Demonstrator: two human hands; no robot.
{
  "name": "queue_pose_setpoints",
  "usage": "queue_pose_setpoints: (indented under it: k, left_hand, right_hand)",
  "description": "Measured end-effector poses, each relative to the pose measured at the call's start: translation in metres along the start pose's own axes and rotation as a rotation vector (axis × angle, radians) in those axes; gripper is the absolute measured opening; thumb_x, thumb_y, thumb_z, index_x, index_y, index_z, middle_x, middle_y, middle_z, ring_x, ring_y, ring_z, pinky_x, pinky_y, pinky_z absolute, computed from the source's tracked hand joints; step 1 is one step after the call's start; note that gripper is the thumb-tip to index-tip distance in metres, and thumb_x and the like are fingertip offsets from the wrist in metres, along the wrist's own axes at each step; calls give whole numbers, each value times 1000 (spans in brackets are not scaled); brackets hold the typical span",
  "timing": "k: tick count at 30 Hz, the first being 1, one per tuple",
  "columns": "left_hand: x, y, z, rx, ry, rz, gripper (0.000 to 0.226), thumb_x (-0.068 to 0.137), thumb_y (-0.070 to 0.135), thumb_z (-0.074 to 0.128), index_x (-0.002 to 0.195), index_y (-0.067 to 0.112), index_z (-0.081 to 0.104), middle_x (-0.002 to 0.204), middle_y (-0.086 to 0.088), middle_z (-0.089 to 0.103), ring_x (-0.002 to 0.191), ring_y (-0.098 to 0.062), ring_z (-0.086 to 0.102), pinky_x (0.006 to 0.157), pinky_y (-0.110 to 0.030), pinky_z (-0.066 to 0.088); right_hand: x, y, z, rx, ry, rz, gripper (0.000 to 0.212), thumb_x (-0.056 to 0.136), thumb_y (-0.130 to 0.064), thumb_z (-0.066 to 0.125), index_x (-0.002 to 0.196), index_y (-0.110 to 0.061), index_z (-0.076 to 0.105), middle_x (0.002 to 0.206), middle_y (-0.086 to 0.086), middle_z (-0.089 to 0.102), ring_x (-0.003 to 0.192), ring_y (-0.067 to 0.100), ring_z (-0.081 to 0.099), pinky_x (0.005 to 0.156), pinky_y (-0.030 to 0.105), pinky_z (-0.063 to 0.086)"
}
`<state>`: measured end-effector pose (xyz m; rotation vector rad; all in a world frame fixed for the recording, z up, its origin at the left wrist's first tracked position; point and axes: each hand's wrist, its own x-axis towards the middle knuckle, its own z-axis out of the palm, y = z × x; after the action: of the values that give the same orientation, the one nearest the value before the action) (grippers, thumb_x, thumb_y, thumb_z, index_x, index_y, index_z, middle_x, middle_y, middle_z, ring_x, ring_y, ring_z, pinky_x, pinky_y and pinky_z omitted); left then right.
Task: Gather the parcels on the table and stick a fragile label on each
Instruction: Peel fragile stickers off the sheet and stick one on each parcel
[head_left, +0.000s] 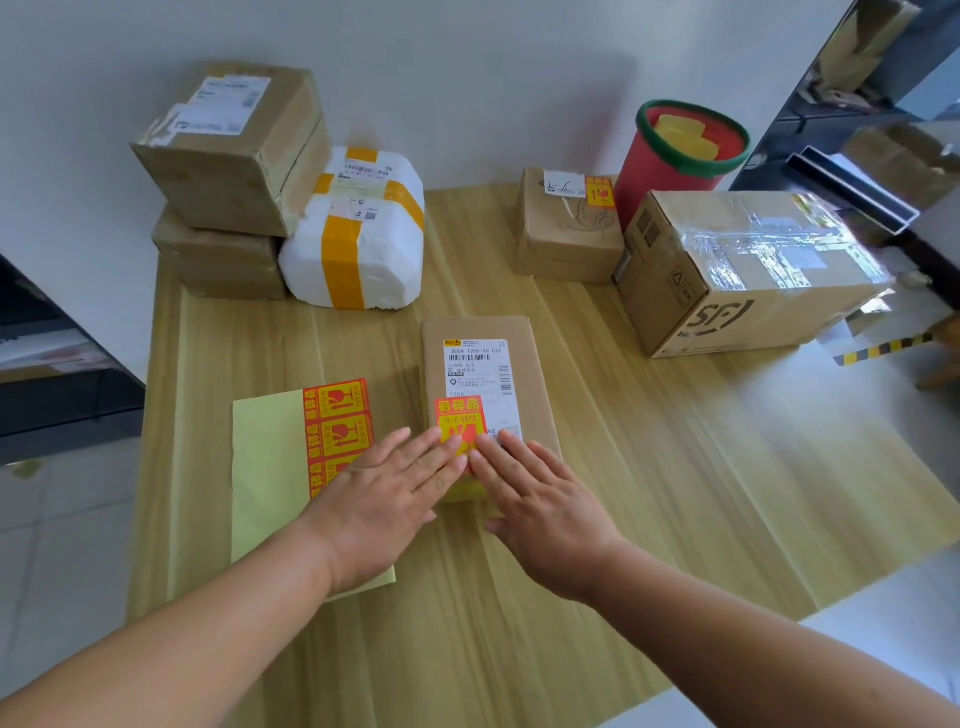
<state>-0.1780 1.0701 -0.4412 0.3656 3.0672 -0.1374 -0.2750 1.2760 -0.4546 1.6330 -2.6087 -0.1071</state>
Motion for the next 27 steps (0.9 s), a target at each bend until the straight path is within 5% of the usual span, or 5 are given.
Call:
queue_pose_setpoints:
  k: [7,14,19,23,27]
  left_hand:
    - [-7,-3,-2,-67,-27,-22,54,89,32,33,140,16,44,142,-6,48,130,-23,48,111,-37,15]
    - [3,1,-18,-201,12,-154,65,88,52,37,137,11,48,143,-10,47,123,-21,55,107,-31,36]
    - [28,6,-29,-231,-153,-230,80,96,54,35,151,16,-10,156,-4,-20,146,-21,-14,113,-33,-11]
    - [49,4,-25,-170,-162,-253,69,102,40,30,151,13,-10,158,-9,-17,146,-27,-16,117,-40,-8]
    - [70,-8,-21,-105,-164,-271,63,103,31,25,150,13,-14,158,-11,-18,146,-27,-16,117,-41,-7]
  right_hand:
    - [-11,6,-1,-5,-23,12,64,91,-46,36,145,-12,41,153,6,35,143,24,27,112,39,21]
    - [-6,7,-11,11,25,202,65,85,-44,47,139,-8,46,147,11,43,135,28,41,108,39,29]
    - [11,16,-6,14,-58,306,85,61,-41,83,133,-7,55,140,11,52,128,28,51,99,42,42]
    - [23,29,-2,18,-36,301,75,69,-33,79,134,-6,54,139,11,53,128,29,51,100,43,42]
    - [45,55,0,-18,-21,251,57,83,-29,50,136,-8,51,140,10,52,127,29,51,103,40,36]
